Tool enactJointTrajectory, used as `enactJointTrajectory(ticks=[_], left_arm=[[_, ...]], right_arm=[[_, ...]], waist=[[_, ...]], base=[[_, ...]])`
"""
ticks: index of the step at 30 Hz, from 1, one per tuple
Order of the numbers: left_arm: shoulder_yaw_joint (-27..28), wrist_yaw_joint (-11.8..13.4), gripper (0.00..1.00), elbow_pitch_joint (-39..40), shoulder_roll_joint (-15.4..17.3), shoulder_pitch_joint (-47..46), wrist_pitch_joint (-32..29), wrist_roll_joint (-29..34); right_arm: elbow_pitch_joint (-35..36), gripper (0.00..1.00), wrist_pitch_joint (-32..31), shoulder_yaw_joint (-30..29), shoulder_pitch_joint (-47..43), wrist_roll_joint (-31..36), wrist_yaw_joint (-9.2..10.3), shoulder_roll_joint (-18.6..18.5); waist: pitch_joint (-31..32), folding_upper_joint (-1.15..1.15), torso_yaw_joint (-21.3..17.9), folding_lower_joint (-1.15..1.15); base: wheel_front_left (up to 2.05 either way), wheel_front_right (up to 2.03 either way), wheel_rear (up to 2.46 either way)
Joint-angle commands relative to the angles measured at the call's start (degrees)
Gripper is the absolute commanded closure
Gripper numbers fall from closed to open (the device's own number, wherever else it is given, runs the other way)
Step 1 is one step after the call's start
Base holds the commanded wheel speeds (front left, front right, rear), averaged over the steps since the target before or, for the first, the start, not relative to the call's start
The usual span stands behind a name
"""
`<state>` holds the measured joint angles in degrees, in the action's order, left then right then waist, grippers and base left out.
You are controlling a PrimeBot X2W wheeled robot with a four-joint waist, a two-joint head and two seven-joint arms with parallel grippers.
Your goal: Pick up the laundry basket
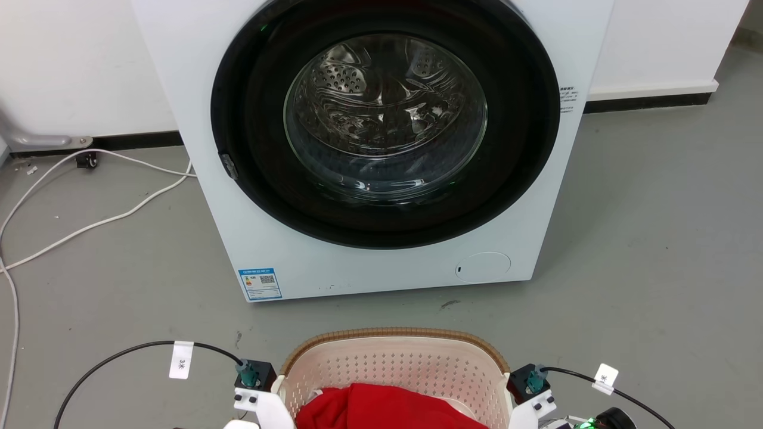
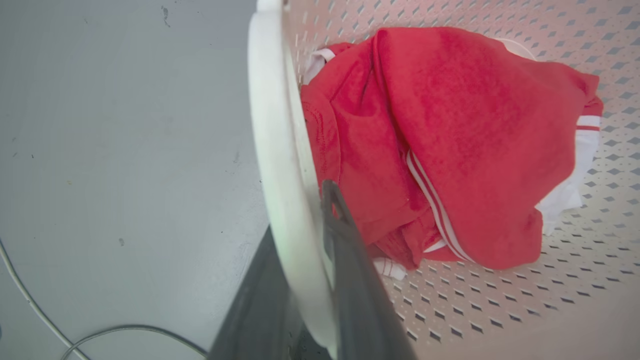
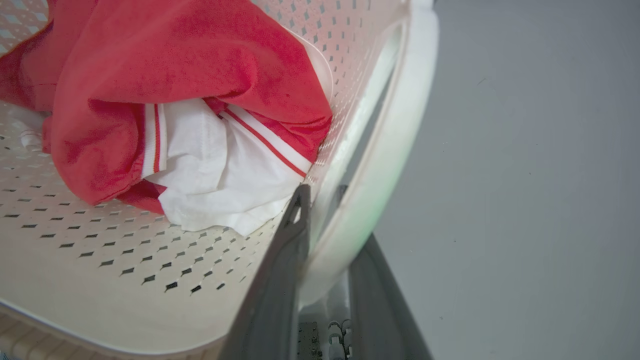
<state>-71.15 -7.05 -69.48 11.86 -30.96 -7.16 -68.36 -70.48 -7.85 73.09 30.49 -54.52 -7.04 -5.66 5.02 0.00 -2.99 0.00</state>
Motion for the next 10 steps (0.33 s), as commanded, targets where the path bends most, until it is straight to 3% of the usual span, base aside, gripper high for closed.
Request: enactJointTrajectory(ticks=[1,10], left_arm=[[-0.1,-0.7,1.0,0.7,-1.0,-1.6,0.4,-0.3],[-0.6,-0.7,1.0,0.9,-0.9,-1.5,0.5,-0.7]], right_arm=[[0.8,1.0,-0.1,0.5,-0.5,0.2,-0.83,0.8],[0.9,1.0,-0.2,0.5,-0.6,0.4,-0.83,0.8]], waist=[[0.0,0.0,0.0,0.0],[0.0,0.0,0.1,0.0]], base=[[0.0,0.0,0.0],[0.0,0.0,0.0]])
